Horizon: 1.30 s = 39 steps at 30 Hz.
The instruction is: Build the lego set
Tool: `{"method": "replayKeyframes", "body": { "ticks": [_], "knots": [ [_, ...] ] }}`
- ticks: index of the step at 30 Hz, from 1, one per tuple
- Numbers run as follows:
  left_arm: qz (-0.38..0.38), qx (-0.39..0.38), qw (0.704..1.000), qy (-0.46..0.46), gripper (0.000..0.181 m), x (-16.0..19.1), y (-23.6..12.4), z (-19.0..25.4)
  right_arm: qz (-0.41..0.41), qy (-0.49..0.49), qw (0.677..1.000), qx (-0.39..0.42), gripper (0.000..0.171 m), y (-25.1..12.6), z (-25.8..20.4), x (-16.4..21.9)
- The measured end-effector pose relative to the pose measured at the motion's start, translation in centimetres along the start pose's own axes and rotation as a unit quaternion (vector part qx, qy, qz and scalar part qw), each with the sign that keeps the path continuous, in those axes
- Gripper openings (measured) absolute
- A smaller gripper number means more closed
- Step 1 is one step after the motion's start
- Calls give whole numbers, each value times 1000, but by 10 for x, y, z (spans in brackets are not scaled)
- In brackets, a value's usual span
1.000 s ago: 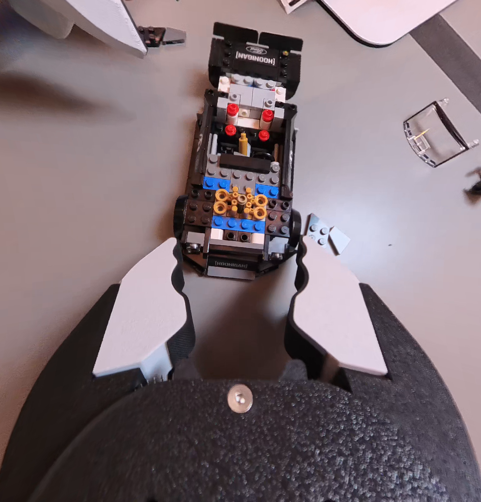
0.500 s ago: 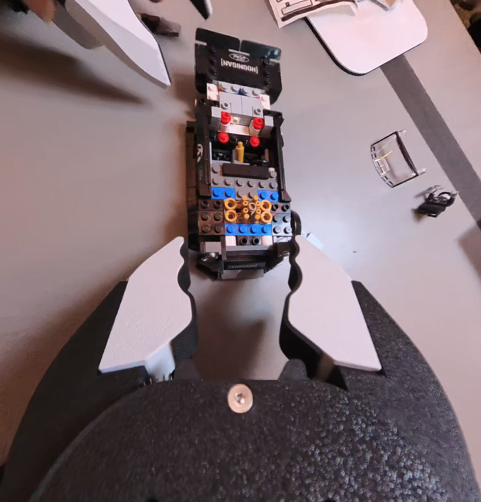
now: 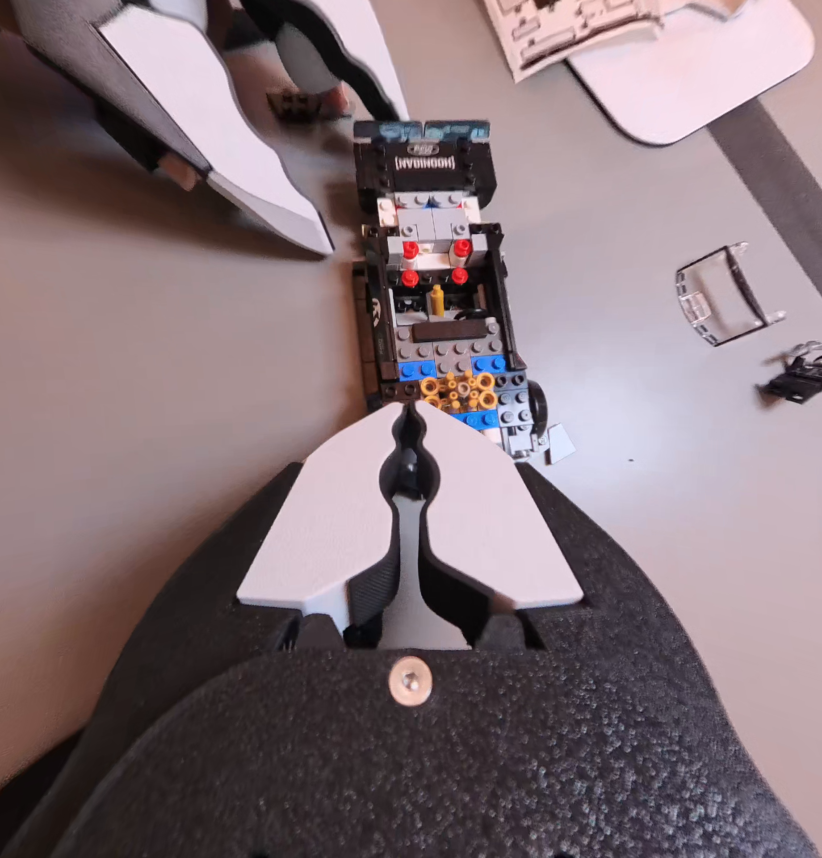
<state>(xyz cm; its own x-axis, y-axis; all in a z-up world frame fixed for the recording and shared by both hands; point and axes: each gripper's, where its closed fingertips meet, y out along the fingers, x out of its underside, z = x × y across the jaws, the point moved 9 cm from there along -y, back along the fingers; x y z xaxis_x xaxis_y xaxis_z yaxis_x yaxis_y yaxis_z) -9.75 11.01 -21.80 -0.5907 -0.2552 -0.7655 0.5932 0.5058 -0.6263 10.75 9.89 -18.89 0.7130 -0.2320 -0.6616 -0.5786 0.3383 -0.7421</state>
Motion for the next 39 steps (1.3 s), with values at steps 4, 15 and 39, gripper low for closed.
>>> {"method": "replayKeyframes", "body": {
  "ticks": [4,15,39],
  "knots": [
    [0,1,1000,1,62,0,0,2,-31,3,999,-5,0,3,3,-3],
    [-2,4,1000,-6,64,0,1,2,-99,7,995,-18,0,7,7,-15],
    [27,-17,999,-42,55,-2,-40,5,-4,60,998,18,85,13,3,22]
  ]
}}
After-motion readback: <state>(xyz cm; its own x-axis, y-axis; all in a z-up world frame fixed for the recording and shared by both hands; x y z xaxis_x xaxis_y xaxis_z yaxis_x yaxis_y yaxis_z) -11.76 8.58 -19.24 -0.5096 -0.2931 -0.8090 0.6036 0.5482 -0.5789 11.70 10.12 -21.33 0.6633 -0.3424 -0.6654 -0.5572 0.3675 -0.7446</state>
